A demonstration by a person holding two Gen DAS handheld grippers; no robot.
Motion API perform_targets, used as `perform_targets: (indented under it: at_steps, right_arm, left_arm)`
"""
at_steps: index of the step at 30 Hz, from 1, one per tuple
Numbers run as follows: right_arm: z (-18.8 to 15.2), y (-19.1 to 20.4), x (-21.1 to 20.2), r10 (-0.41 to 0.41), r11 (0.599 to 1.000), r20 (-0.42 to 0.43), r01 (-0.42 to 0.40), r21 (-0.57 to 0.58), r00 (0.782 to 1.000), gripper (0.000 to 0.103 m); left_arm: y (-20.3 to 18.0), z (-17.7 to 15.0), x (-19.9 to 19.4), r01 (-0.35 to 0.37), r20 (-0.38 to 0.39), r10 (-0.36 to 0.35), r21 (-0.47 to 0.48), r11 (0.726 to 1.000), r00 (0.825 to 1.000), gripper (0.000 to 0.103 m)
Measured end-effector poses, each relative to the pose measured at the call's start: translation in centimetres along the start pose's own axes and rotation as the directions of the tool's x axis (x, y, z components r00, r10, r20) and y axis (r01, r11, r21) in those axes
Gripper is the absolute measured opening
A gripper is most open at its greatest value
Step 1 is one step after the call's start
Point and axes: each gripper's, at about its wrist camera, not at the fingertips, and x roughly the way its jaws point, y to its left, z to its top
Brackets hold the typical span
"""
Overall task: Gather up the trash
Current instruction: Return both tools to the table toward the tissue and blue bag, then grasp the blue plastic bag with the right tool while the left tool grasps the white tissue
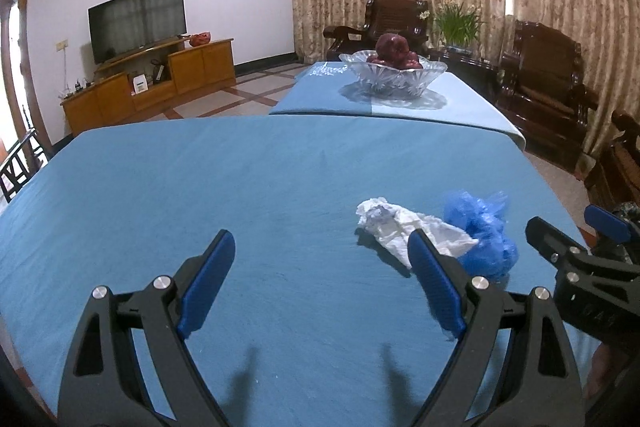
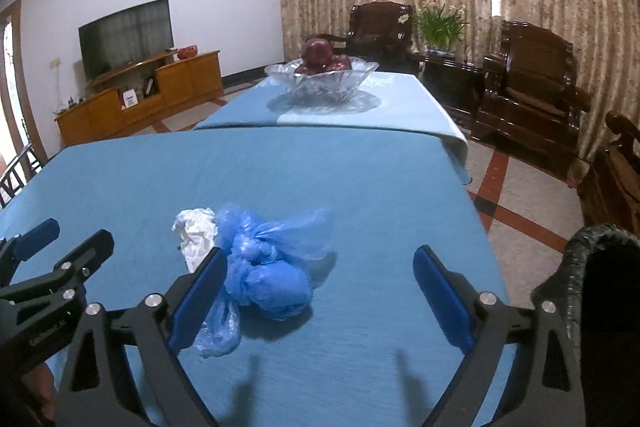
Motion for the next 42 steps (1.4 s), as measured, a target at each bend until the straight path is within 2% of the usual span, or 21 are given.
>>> perform_targets:
  at_steps: [8,11,15,17,18,21,25,32,37,42]
  right_arm:
    - [-0.6,1.8,1.5,0.003,1.0,-0.027,-0.003,-0.018,1.0,0.085]
    - [-0.8,2.0,2.1,0.008,1.0,-0.049,-0.009,-0.028,0.999,0.079]
    - [-1.4,2.1,2.8,0.044,0.998,-0.088,-0.047,-0.03,0.995,0.064]
    - [-1.6,2.1,3.0,0.08,0.996,-0.108,-0.083,-0.025,0.991,0.052]
    - [-1.6,2.2,3.0,0.095,0.995,-0.112,-0.098,-0.026,0.989,0.04]
    - [-1.8,2.1,2.8,0.122,0.992,-0.109,-0.125,-0.025,0.987,0.034]
    - [-1.5,1.0,1.8,0.129,0.992,-0.082,-0.129,-0.002,0.988,0.03]
    - [-0.3,-2.1,0.8,0.059,0.998,-0.051,-0.058,0.022,0.997,0.03]
    - [-0.1,-4.1,1.0,0.019,0.999,-0.049,-0.017,0.04,0.999,0.03]
    - [-0.2,-4.6,1.6,0.0,1.0,-0.048,0.001,0.026,0.999,0.03]
  left_arm:
    - [1.0,-0.9,1.2,-0.005,-0.02,0.005,-0.013,1.0,1.0,0.086]
    - [1.2,-1.0,1.5,-0.006,-0.023,0.005,-0.017,1.0,1.0,0.086]
    - [1.4,-0.9,1.8,-0.01,-0.026,0.01,-0.021,1.0,1.0,0.086]
    - [1.3,-0.9,1.9,-0.011,-0.026,0.01,-0.023,1.0,1.0,0.086]
    - [1.3,-0.9,1.9,-0.011,-0.026,0.011,-0.023,1.0,1.0,0.086]
    - [1.3,-1.0,1.9,-0.008,-0.027,0.007,-0.024,1.0,1.0,0.086]
    - [0.9,-0.9,2.0,0.008,-0.025,-0.009,-0.024,1.0,1.0,0.086]
    - [-1.9,-0.6,2.7,0.056,-0.031,-0.056,-0.004,0.998,0.998,0.086]
    - [-4.3,-0.2,4.3,0.084,-0.052,-0.084,-0.001,0.996,0.995,0.086]
    - [-6.0,0.1,6.5,0.079,-0.085,-0.078,0.008,0.997,0.993,0.086]
